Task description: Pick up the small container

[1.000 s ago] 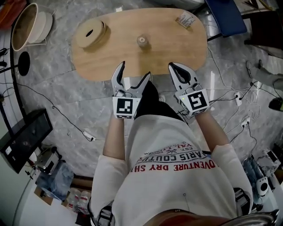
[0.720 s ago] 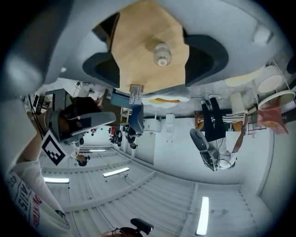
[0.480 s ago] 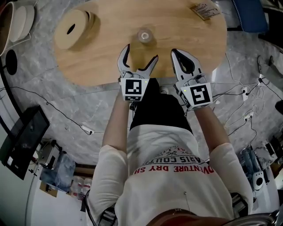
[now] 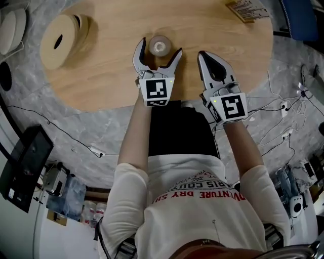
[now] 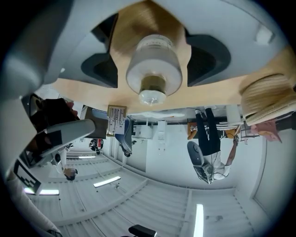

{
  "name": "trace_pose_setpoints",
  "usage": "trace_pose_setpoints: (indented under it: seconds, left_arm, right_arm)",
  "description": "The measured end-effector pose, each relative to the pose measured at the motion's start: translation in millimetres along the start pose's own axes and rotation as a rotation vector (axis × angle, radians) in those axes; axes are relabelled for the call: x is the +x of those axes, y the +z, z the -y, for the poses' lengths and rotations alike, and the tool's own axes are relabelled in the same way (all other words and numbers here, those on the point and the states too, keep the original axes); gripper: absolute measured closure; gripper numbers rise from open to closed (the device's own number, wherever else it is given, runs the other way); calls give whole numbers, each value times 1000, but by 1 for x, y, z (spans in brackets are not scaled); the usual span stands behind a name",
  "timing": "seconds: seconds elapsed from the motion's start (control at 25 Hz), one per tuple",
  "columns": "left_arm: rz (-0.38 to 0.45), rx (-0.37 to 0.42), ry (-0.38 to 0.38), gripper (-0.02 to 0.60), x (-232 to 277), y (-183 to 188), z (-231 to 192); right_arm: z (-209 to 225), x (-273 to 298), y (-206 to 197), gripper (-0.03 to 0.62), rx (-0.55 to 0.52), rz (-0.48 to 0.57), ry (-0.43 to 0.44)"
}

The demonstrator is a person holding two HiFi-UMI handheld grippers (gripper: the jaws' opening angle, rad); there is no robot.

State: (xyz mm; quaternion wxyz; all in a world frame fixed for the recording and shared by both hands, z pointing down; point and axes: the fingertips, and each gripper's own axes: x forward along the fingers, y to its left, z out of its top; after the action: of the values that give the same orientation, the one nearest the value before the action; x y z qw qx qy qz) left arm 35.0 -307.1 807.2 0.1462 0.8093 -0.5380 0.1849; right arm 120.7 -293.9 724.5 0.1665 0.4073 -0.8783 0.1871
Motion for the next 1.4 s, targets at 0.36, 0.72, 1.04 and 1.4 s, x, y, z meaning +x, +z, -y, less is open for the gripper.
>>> trace_pose_setpoints:
  seconds: [0.36,0.72,1.04,1.4]
  left_arm:
    - [17,-23,46,129,24,0,-10]
    - [-32,-9,97,236,28,-6,-17]
    - [-93,-6,-1,238,6,5,-8]
    - [-41,53,-6,238,-71,103,-19]
  right_arm:
    - [-1,11,-5,588,-2,-13,30]
    - [0,9,-14,588,5,-41,33]
    - [-12,0,11,588,-10,-51,43]
    - [-55,-22,98,588,-39,-13,67]
